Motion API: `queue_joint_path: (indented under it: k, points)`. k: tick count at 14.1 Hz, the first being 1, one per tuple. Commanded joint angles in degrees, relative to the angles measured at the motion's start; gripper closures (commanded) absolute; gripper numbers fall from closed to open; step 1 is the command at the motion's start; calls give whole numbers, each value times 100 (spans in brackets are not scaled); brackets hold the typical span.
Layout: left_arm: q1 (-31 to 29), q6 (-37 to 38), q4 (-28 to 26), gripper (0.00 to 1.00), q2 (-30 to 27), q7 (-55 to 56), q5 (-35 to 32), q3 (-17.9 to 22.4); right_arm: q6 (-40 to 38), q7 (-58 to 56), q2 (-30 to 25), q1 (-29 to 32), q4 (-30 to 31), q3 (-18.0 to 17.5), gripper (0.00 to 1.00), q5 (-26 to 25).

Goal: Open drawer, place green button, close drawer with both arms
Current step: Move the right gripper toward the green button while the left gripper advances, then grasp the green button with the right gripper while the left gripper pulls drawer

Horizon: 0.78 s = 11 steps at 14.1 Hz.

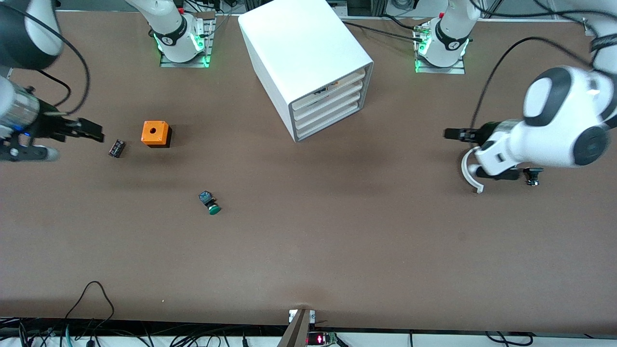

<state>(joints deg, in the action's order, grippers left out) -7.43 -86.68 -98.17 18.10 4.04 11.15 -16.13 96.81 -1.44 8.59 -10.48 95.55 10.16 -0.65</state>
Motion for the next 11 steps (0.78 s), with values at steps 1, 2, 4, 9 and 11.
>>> queue_joint_path:
  k: [1, 2, 4, 9, 11]
  points:
    - [180, 126, 334, 0, 273, 150, 125, -13, 362, -23, 853, -217, -467, -14, 0, -41]
    - [189, 134, 334, 0, 317, 150, 125, -39, 600, -23, 977, -253, -467, -14, 0, -50]
    - [268, 134, 334, 0, 702, 141, 596, -66, 1048, -84, 1390, -331, -433, -31, 0, 3]
    - [750, -409, 115, 0, 1749, -87, 2294, -57, 1435, -40, 2102, -736, -398, -276, 0, 432]
    - [1146, -734, -26, 0, 1864, -140, 2462, -66, 1856, -128, 2295, -780, -301, -383, 0, 443]
